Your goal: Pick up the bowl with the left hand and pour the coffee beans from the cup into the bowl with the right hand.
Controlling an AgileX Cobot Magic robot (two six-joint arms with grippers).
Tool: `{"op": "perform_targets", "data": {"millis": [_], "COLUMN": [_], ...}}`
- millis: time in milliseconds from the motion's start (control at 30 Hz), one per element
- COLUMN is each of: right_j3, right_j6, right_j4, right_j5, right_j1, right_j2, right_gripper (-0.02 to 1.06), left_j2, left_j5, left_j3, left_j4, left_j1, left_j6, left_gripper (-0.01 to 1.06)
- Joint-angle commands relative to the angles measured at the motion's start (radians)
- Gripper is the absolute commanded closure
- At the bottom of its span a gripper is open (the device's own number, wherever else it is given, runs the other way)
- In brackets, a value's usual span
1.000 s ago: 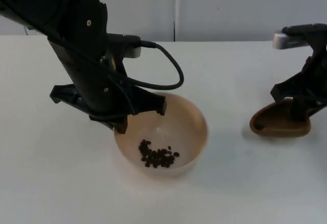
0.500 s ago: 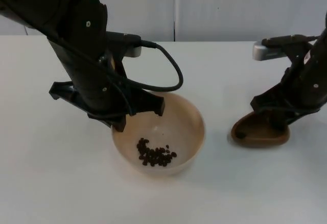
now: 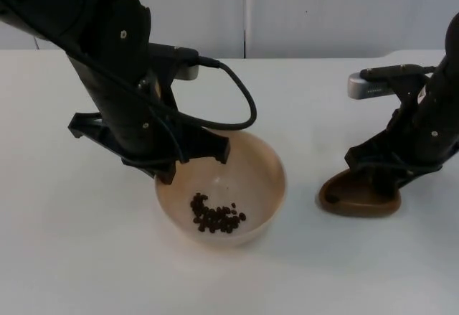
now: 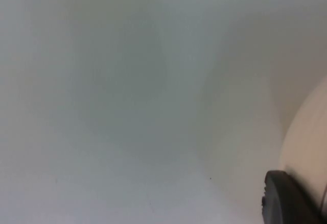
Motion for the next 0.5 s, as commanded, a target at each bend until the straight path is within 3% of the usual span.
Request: {"op": "perform_targets", "data": {"millis": [0,100,133,167,233,300,467], "right_j3": [0.004,0.004,0.004,0.004,0.004,0.004,0.004], "right_j6": [0.000,0.000,0.000,0.008,0.011,0.011,0.011], "right_j4": [0.002,0.002,0.002,0.002,0.002,0.002,0.002], "right_j5": [0.001,0.001,0.001,0.001,0.001,-0.003,-0.025], "right_j1": [0.004,0.004,0.004,0.004,0.004,0.004,0.004], "right_j2": [0.004,0.004,0.004,0.004,0.004,0.004,-0.018], "right_gripper": [0.95,0.86,0.77,0.75,0.63,0.57,0.40], "left_j2": [0.000,0.000,0.000,0.000,0.000,0.000,-0.002], "left_j5": [0.007,0.009,0.012,0.012,0.013,0.013,0.027], "left_j3": [-0.003,-0.003,-0.003,-0.003,-0.003,-0.003,-0.003], "left_j4": [0.013,0.009,0.009,0.009,0.007,0.007,0.012], "left_j1": [0.000,0.000,0.000,0.000,0.000,0.000,0.000], "left_j6": [-0.003,-0.003,-0.003,-0.003,-0.003,-0.003,-0.003], "left_gripper": [1.05,1.04,0.99,0.96,0.79,0.75,0.34]}}
